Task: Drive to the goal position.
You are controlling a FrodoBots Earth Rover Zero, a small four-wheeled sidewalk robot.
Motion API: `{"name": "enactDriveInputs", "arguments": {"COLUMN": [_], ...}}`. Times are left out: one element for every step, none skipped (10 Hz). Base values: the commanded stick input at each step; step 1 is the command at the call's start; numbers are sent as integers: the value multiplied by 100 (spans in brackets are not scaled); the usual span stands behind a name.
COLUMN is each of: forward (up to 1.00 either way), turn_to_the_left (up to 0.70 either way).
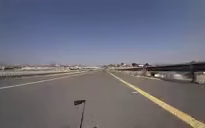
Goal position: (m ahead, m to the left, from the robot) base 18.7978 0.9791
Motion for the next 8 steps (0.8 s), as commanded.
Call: {"name": "enactDriveInputs", "arguments": {"forward": [100,100,100,100,100,100,100,100], "turn_to_the_left": [0,0,0,0,0,0,0,0]}}
